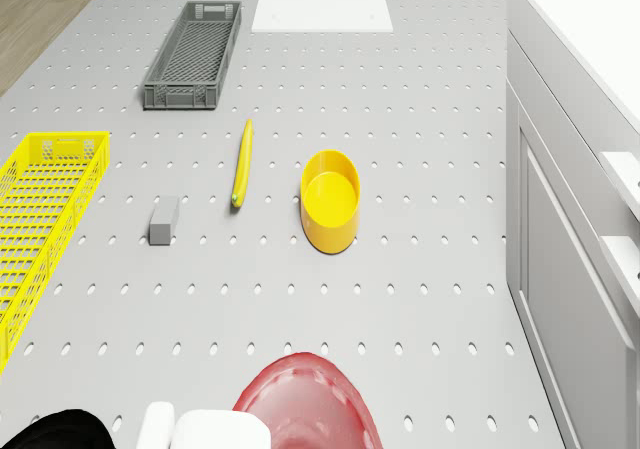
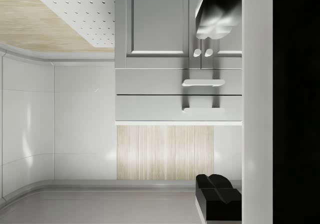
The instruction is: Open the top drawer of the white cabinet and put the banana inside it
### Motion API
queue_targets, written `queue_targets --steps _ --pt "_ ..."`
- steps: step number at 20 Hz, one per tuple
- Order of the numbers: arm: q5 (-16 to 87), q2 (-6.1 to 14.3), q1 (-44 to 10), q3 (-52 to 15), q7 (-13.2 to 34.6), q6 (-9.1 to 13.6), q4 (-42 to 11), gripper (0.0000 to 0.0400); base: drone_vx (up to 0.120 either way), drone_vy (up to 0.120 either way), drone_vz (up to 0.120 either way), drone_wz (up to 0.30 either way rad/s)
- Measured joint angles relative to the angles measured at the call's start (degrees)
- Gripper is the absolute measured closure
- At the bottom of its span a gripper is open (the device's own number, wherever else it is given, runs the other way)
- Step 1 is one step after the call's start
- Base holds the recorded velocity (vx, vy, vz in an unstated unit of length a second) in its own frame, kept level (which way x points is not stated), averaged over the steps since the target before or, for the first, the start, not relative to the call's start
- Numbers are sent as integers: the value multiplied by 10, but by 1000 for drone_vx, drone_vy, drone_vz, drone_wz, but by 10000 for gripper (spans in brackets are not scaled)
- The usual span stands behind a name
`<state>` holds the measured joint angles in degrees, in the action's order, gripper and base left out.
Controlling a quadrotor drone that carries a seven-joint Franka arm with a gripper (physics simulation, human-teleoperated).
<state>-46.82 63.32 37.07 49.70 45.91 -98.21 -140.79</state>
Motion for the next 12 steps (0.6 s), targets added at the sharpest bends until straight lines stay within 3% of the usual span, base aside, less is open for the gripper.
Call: queue_targets --steps 12 --pt "12 15 13 4 10 -12 -2 0 120 -120 0 0"
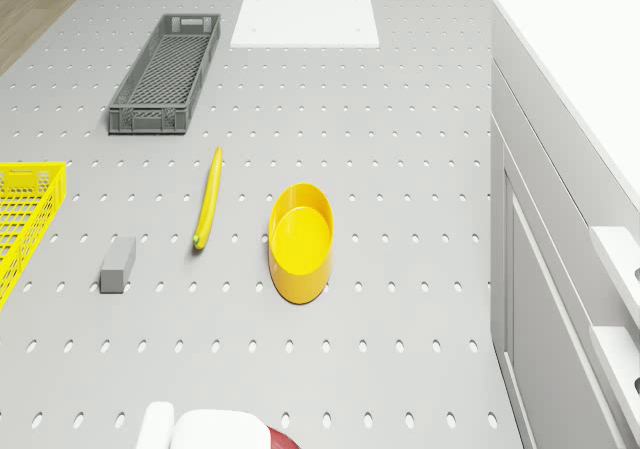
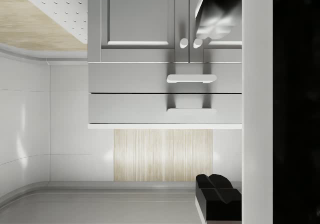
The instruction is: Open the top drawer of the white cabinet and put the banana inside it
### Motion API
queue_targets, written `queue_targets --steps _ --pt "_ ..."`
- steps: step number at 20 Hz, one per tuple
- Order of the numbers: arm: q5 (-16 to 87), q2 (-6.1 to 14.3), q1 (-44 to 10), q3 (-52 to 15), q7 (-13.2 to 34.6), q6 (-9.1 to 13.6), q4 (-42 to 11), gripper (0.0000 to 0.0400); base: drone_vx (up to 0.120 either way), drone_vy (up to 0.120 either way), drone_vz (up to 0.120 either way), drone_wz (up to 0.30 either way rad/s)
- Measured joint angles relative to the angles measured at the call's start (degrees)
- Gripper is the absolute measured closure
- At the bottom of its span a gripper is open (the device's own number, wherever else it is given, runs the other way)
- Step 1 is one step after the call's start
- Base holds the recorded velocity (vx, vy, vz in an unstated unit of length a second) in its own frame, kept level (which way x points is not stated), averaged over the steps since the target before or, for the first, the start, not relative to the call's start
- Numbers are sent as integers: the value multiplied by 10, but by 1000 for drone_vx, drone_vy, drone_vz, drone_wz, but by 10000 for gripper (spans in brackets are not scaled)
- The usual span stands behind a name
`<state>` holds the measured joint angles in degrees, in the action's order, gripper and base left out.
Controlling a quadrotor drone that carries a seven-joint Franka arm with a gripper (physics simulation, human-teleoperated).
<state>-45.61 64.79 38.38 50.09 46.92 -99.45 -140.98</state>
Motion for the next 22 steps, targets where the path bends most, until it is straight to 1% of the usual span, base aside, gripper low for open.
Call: queue_targets --steps 12,22 --pt "10 12 11 3 8 -10 -2 0 117 -120 0 0" --pt "17 20 18 5 14 -17 -3 0 0 -120 0 0"
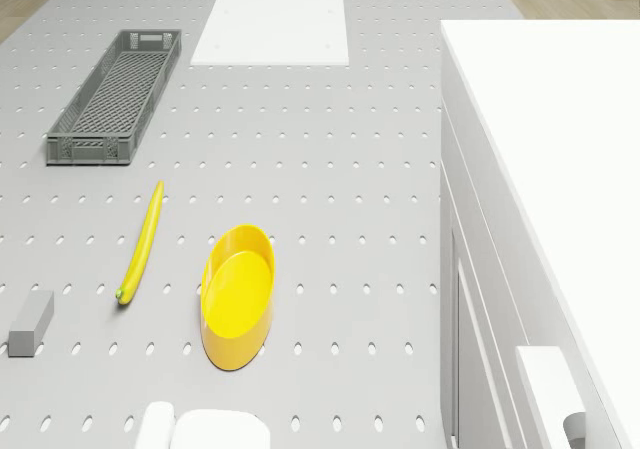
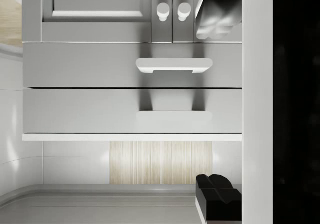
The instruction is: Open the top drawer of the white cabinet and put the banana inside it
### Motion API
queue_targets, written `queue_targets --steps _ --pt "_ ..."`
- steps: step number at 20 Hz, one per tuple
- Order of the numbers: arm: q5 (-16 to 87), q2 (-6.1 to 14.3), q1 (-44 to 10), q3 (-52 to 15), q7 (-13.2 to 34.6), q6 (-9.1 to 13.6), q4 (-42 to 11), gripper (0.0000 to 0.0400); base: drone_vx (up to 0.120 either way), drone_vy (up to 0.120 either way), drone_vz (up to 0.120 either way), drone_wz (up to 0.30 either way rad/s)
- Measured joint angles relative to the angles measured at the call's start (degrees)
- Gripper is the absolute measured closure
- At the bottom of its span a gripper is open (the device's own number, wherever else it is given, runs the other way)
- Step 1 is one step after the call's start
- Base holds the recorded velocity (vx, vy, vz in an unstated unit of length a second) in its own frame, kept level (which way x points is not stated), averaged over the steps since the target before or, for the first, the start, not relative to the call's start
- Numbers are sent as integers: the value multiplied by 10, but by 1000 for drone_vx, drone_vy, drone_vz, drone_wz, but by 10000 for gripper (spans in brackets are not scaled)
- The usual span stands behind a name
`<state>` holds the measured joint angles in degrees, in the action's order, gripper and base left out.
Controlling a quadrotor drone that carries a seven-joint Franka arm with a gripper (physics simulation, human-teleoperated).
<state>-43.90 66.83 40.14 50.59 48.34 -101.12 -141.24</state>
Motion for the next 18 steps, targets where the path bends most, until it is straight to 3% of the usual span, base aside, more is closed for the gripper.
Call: queue_targets --steps 7,11,18 --pt "4 5 4 1 4 -4 -1 0 0 -120 0 0" --pt "-1 7 7 -6 3 -16 -8 0 0 -10 0 0" --pt "-26 6 15 -36 -4 -55 -35 0 0 0 0 0"
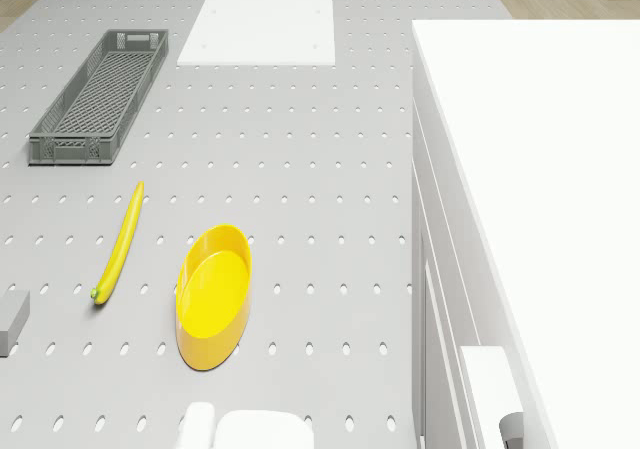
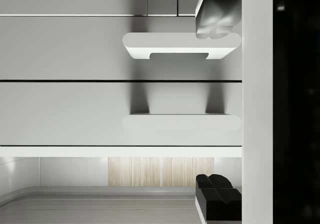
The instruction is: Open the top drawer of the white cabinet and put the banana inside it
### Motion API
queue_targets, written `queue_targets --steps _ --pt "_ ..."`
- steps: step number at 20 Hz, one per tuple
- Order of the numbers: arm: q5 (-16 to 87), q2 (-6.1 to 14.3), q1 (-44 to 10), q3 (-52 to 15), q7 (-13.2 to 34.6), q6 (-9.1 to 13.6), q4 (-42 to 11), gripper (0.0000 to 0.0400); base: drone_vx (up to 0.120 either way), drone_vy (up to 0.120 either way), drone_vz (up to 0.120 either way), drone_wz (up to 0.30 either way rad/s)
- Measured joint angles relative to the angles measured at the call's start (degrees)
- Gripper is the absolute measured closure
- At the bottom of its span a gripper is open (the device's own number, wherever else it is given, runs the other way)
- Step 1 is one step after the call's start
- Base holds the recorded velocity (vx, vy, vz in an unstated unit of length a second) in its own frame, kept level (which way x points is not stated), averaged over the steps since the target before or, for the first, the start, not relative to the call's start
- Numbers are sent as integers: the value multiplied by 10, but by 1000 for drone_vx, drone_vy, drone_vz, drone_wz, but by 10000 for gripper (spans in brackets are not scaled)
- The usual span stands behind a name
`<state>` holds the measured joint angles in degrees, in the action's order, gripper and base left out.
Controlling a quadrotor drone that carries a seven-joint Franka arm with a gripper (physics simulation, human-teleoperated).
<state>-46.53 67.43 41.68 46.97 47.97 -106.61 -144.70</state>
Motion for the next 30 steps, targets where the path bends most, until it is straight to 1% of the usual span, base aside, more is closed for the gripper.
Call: queue_targets --steps 5,12,18,26,30 --pt "-26 -4 9 -26 -8 -33 -19 0 0 0 0 0" --pt "-60 -14 23 -57 -21 -70 -36 0 0 0 0 0" --pt "-80 -21 29 -74 -29 -88 -43 0 0 0 0 0" --pt "-94 -27 29 -78 -49 -99 -60 0 0 0 0 0" --pt "-109 -33 34 -88 -58 -111 -66 0 0 0 0 0"
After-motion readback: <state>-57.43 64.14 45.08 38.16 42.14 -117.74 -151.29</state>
